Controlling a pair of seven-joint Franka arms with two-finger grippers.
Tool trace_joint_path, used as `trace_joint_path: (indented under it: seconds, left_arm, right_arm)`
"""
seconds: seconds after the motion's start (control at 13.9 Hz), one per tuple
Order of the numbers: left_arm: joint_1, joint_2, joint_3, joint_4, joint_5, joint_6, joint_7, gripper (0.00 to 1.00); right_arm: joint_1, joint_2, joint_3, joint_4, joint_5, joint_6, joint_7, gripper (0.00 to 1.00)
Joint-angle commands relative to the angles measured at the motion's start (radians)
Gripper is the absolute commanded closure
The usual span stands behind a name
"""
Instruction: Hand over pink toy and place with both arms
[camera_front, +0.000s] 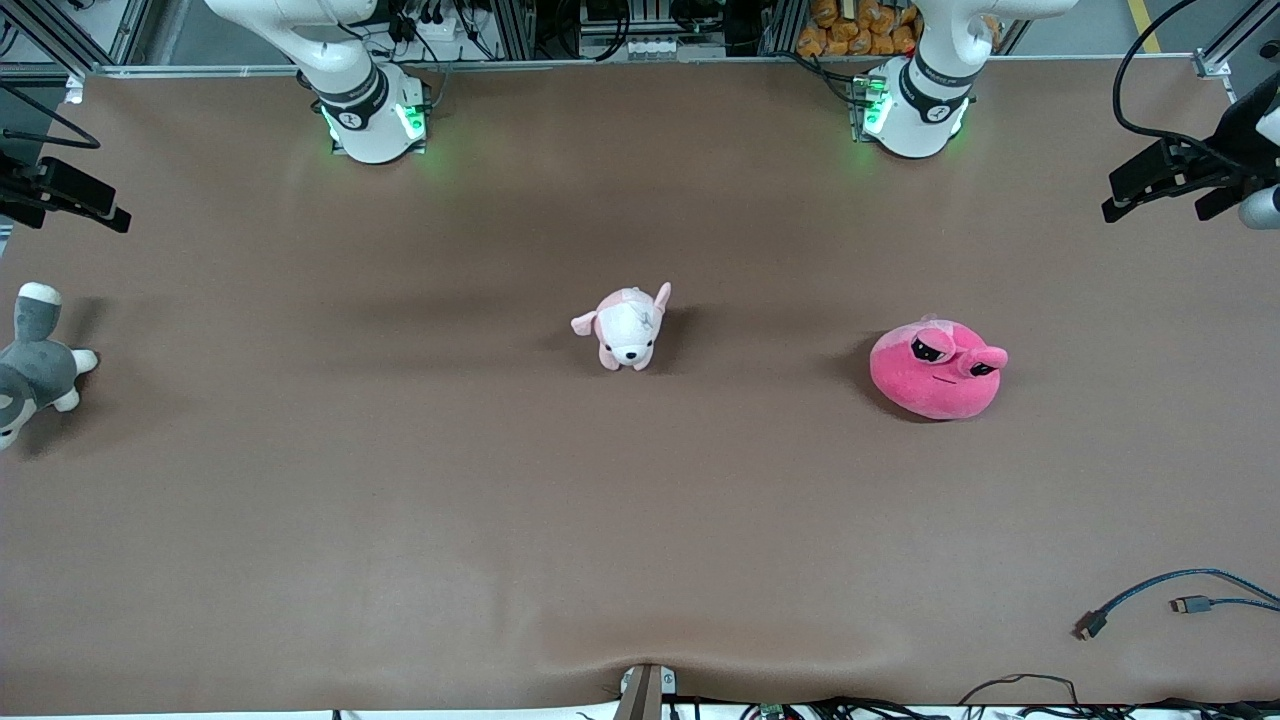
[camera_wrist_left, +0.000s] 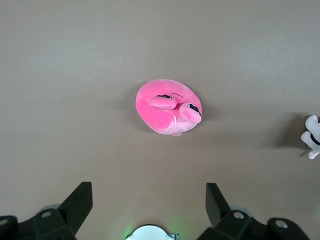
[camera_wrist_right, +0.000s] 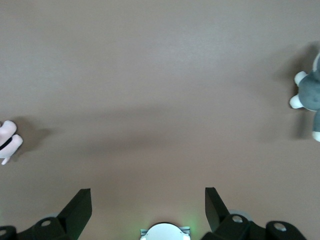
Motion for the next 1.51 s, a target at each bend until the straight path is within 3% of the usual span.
trace_joint_path:
  seconds: [0.0,0.29,1.43]
  left_arm:
    - [0.001,0.003,0.000,0.014,-0.009,-0.017,0.004,0.00]
    - [0.006,0.038,0.001,0.063,0.011,-0.015,0.007,0.00]
    - [0.011,0.039,0.001,0.035,-0.001,-0.040,-0.059,0.00]
  right_arm:
    - [-0.009,-0.012,0.009,0.001,-0.057,-0.021,0.011,0.00]
    - [-0.008,-0.009,0.010,0.001,-0.056,-0.016,0.011,0.00]
    - [0.002,-0.004,0.012,0.001,-0.036,0.001,0.015,0.00]
